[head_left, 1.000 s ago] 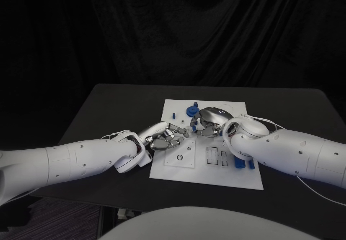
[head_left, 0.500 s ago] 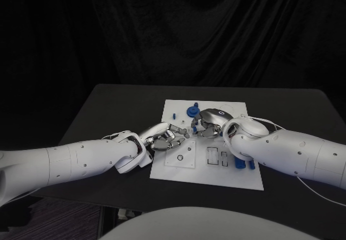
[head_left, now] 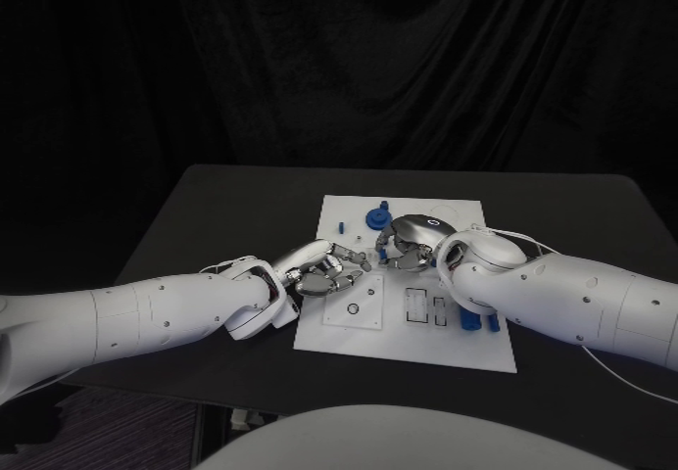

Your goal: Assemble the parts on the task board

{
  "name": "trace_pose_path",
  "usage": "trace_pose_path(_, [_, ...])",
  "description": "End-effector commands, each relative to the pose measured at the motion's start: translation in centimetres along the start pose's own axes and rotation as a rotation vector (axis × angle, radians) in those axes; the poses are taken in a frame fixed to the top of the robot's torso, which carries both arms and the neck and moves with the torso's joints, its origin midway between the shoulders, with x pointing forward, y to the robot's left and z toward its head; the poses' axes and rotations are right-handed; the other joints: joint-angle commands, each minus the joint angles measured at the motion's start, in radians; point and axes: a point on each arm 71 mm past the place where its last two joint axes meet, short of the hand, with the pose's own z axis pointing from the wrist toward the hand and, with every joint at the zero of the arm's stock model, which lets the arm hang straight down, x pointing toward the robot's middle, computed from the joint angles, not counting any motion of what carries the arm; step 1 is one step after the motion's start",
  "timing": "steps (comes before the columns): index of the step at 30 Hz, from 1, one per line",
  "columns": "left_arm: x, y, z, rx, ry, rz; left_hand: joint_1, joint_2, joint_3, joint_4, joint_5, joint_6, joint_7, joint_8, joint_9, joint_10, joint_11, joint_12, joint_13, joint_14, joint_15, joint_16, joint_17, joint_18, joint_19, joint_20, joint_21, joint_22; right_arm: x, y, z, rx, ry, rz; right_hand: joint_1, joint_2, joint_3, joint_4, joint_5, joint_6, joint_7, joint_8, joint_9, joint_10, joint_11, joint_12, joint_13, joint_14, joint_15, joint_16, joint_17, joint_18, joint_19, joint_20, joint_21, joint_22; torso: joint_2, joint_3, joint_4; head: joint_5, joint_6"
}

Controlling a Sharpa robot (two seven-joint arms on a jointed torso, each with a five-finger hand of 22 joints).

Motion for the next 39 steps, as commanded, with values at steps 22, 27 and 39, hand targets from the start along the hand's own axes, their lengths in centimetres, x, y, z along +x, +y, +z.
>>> trace_pose_path(22, [0.1,0.0,-0.1,0.005,-0.003,-0.008,0.003,0.004,-0.004,-0.007,-0.001,0.011,0.003,-0.001,-0.006,0.105,0.006,0.003,0.263,0.107,0.009,0.003,0.263,-0.008,0.002,0.009,-0.006,0.085,-0.1,0.0,-0.2,-0.003,-0.035,-0.004,0.009,-0.069,-0.063,0.085,-0.079,-0.208,-0.005,-0.105,-0.13,-0.001,-0.013,-0.012,0.162,0.027,-0.008,-0.001,0.012,0.016,0.002,-0.008,-0.009,0.169,-0.001,0.0007,0.0,0.003,0.0])
trace_pose_path(27, [-0.2,0.0,-0.3,0.007,-0.028,0.007,-0.028,0.011,-0.033,0.033,-0.124,0.018,0.003,-0.004,-0.035,0.105,0.01,0.003,0.263,0.107,0.013,0.003,0.263,-0.009,0.006,0.014,-0.006,0.09,-1.6,0.5,-0.7,-0.073,-0.182,-0.042,0.032,-0.126,-0.099,0.195,-0.105,-0.222,-0.009,-0.095,-0.172,0.0,-0.016,-0.013,0.159,0.031,-0.011,0.005,0.019,0.013,0.01,-0.01,0.004,0.174,-0.003,0.0005,-0.0017,0.001,0.0])
trace_pose_path(39, [-1.0,-0.6,-1.2,-0.004,-0.093,0.036,-0.059,0.012,-0.105,0.119,-0.222,0.07,-0.004,0.024,-0.06,0.105,0.014,0.003,0.263,0.107,0.016,0.003,0.263,-0.011,0.018,0.018,0.001,0.101,-8.4,2.2,-3.2,-0.196,-0.4,-0.091,-0.029,-0.095,-0.094,0.192,-0.106,-0.14,-0.008,-0.048,-0.178,0.031,-0.017,0.005,0.186,0.049,-0.013,0.031,0.061,0.0,0.037,-0.015,0.064,0.191,-0.008,0.0033,-0.0083,-0.04,0.0])
